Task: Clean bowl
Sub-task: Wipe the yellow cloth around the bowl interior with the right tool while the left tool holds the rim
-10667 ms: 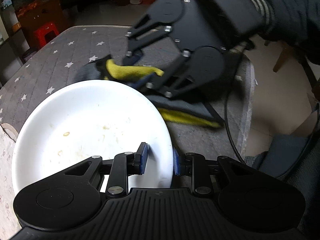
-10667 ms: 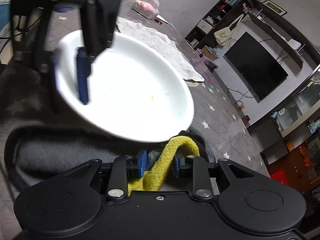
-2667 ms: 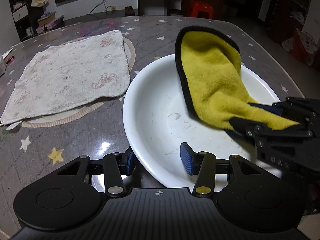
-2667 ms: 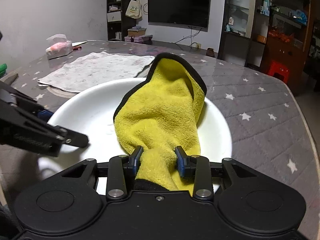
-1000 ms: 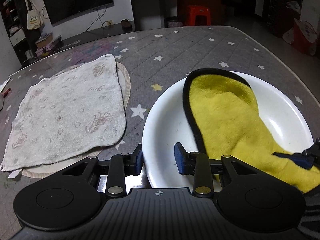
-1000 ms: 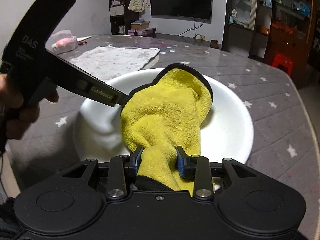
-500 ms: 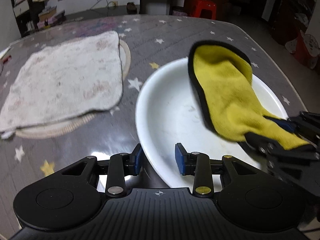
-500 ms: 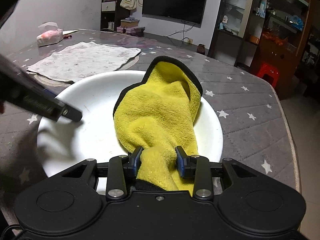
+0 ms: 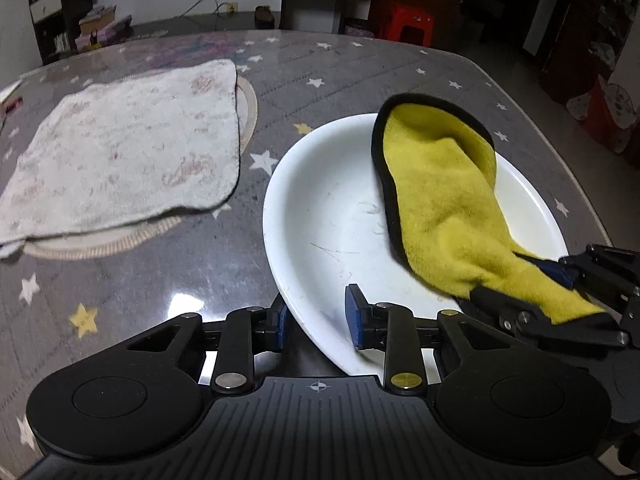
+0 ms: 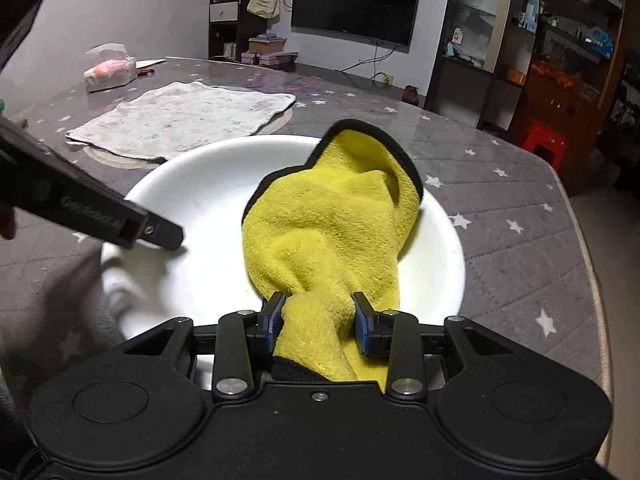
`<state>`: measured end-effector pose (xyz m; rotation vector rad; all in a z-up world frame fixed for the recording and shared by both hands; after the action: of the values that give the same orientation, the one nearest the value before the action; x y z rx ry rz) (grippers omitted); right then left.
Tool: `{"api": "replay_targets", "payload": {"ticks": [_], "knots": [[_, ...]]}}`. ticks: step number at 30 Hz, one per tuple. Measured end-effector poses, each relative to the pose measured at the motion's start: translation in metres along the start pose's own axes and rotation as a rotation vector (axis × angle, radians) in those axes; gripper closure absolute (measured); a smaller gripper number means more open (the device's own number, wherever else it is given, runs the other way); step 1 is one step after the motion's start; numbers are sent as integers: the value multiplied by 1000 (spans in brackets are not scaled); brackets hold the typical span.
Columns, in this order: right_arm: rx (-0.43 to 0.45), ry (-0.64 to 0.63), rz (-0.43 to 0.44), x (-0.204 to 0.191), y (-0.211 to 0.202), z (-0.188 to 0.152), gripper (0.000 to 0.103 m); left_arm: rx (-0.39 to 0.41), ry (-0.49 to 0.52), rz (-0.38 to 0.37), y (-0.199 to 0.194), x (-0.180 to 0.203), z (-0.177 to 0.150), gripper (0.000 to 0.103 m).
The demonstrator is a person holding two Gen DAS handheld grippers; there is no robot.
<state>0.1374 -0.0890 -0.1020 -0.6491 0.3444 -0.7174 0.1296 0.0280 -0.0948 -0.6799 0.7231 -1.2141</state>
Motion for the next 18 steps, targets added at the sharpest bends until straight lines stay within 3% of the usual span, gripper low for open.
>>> {"api": "replay_targets", "payload": {"ticks": [11,18], "knots": [[16,66,111,-18,0,6,66,16,45,19,13,-7,17,72],[35,52,109,-21,-2,14,59,28,77,31,19,-8,23,71]]}}
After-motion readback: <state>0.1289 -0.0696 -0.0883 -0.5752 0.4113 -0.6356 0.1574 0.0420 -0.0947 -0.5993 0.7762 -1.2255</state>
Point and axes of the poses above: each gripper's, at about its wrist camera, not at the fingertips, and y roughly the way its jaws point, x to its right, z to its top, the point moved 9 cm from there along y, roughly the way its jaws point, and after that the axes turned 14 degrees about z, right-handed, at the moved point
